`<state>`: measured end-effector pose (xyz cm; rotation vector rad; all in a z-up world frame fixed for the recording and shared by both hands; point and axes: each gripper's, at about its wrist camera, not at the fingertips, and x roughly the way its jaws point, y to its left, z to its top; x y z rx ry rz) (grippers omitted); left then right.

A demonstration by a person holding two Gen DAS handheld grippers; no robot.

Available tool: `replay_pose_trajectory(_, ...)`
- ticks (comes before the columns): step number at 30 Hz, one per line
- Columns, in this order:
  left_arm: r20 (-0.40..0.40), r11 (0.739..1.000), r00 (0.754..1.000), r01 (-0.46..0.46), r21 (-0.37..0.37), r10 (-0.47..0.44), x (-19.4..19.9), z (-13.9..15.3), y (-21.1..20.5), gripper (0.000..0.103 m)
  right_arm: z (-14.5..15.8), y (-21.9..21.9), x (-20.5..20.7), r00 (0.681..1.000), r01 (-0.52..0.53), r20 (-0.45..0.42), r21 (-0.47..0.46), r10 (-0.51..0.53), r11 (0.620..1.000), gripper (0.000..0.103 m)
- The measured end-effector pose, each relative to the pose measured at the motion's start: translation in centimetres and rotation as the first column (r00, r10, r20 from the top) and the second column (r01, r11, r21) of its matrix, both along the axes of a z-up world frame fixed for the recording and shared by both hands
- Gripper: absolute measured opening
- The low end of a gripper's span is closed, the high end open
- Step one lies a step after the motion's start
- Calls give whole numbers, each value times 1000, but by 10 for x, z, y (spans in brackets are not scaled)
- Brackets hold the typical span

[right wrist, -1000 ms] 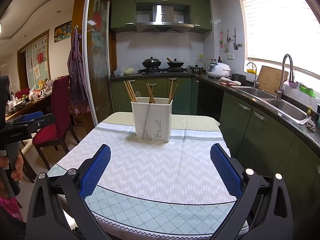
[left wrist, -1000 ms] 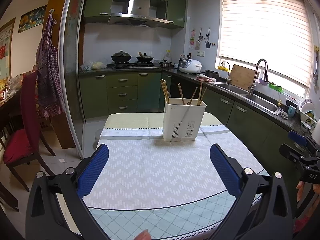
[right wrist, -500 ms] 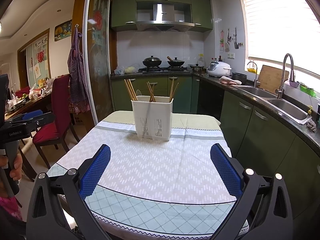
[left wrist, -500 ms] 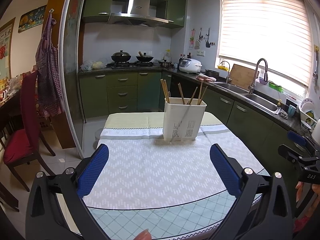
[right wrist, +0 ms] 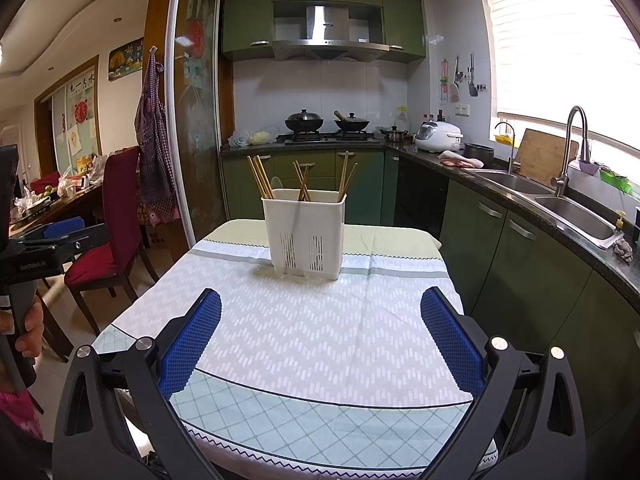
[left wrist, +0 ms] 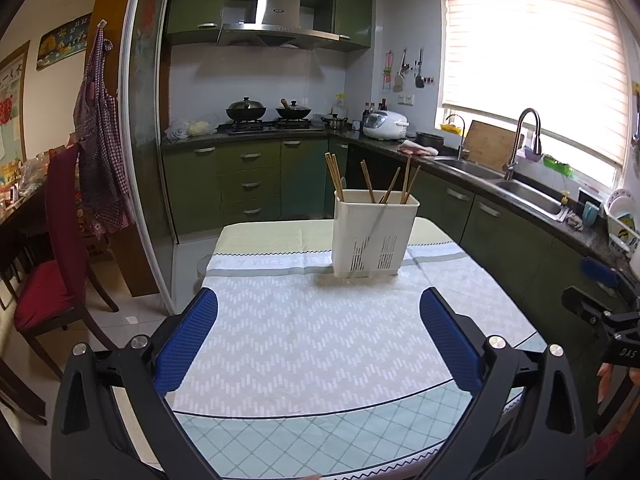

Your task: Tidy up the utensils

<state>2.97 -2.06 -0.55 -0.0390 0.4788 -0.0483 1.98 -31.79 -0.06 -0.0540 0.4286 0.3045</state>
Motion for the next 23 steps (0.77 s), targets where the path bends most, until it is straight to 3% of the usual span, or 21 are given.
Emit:
replay_pose_trajectory(14, 1, 1000, 1000, -17, -21, 17, 3, -3, 5, 96, -7, 1, 1, 1000, -1, -6, 1, 1, 1000, 98)
replay_pose_trajectory(23, 1, 1000, 1000, -26, 4, 26, 3, -2, 5, 96, -15, 3, 2, 1000, 2, -16, 0, -2, 1000, 98)
